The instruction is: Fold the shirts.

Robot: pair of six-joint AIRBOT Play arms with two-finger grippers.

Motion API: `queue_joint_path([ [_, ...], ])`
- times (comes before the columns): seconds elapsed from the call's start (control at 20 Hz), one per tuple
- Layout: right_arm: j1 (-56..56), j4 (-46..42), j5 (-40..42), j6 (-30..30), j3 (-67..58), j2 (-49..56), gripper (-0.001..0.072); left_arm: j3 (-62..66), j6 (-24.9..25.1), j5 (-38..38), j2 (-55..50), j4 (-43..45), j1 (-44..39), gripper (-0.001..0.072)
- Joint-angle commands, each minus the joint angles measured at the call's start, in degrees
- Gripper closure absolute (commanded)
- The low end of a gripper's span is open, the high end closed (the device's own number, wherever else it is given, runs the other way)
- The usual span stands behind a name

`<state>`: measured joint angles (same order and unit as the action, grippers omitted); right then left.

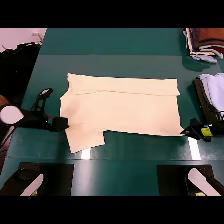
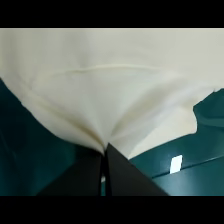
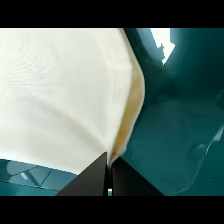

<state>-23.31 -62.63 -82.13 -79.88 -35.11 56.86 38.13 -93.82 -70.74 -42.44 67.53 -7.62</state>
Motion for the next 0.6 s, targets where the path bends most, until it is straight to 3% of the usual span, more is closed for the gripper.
queue_joint_path([
  [0.0,0.0,-5.0,-6.7,0.6,-0.7,-7.8,0.07,0.1,-2.8,-11.4,7.0,1.5,0.0,0.0681],
  [0.2,0.9,-6.1,-9.4,-2.7,-1.4,-16.5,0.0702,3.0,-3.6,-16.9,8.9,-1.3,0.0,0.0681],
  [0.35,6.5,-6.2,-6.0,-4.3,-7.6,-14.6,0.0703,7.1,-1.4,-8.0,6.4,2.9,0.0,0.0681],
  [0.55,17.5,-6.5,3.0,-4.8,-18.6,-0.6,0.0702,11.7,1.3,5.6,-3.7,9.7,0.0,0.0679],
])
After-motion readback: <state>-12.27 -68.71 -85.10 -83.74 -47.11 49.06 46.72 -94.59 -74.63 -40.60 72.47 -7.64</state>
